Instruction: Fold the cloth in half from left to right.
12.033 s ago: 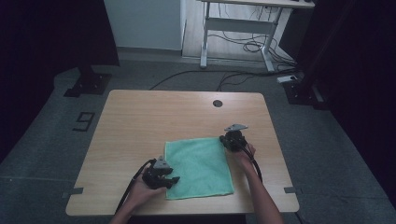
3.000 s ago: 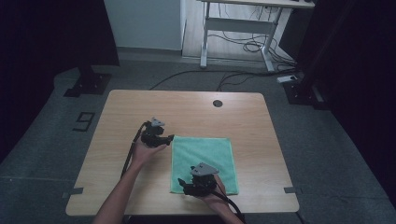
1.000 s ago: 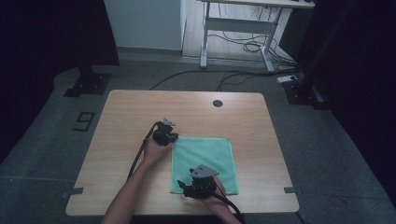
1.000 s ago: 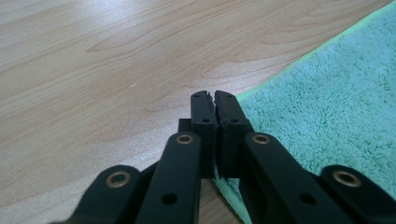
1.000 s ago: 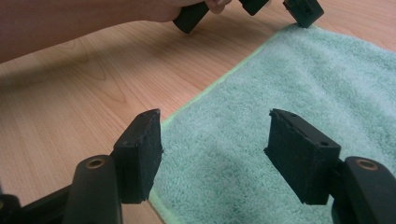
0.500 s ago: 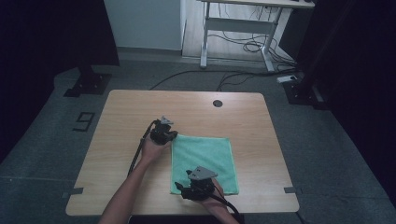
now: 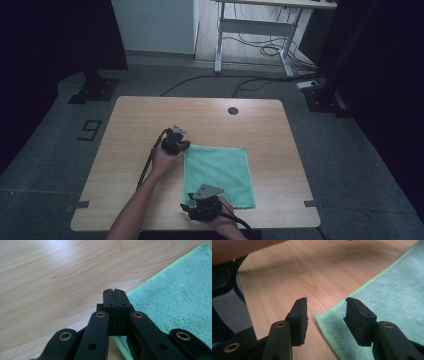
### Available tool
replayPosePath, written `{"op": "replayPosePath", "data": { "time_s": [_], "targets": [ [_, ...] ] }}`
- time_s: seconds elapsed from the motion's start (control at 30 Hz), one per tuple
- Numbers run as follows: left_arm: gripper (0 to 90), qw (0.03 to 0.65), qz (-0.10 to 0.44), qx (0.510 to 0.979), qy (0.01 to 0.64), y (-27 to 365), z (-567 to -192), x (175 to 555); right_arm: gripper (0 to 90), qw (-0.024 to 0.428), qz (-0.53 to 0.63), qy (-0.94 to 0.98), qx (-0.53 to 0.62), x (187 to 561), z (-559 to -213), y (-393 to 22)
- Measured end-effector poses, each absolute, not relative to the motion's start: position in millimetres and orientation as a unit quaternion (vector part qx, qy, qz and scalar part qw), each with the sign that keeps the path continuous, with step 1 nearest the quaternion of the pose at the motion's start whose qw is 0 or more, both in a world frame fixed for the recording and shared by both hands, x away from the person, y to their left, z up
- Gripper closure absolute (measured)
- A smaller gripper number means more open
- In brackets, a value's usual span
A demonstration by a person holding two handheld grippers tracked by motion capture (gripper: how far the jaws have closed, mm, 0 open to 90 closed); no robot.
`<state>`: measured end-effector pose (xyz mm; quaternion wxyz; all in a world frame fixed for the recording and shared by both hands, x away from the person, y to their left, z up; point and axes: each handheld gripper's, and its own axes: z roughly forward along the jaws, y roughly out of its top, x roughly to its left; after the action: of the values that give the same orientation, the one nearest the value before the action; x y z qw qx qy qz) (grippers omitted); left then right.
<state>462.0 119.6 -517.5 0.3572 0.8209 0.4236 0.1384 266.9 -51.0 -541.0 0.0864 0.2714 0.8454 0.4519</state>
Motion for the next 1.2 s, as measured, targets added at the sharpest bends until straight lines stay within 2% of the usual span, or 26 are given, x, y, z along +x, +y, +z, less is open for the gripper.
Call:
{"op": "replayPosePath", "data": {
  "time_s": [0.27,0.4,0.7,0.83,1.2],
  "targets": [
    [89.1,0.355,0.139,0.821,0.425,118.8,-518.2,462.0,56.3,0.094,0.428,0.857,0.269,267.9,-550.3,-42.4],
    [89.1,0.353,0.138,0.822,0.425,118.6,-518.7,462.1,60.7,0.104,0.422,0.859,0.272,267.6,-551.6,-40.4],
    [89.1,0.355,0.143,0.821,0.424,117.5,-516.4,460.4,81.6,0.114,0.418,0.856,0.281,269.4,-551.7,-42.1],
    [89.1,0.36,0.143,0.819,0.423,118.6,-512.9,459.4,87.3,0.111,0.423,0.855,0.278,268.1,-550.2,-42.5],
    [89.1,0.371,0.154,0.817,0.413,117.3,-491.0,456.3,88.2,0.11,0.458,0.838,0.276,266.4,-534.7,-47.7]
  ]
}}
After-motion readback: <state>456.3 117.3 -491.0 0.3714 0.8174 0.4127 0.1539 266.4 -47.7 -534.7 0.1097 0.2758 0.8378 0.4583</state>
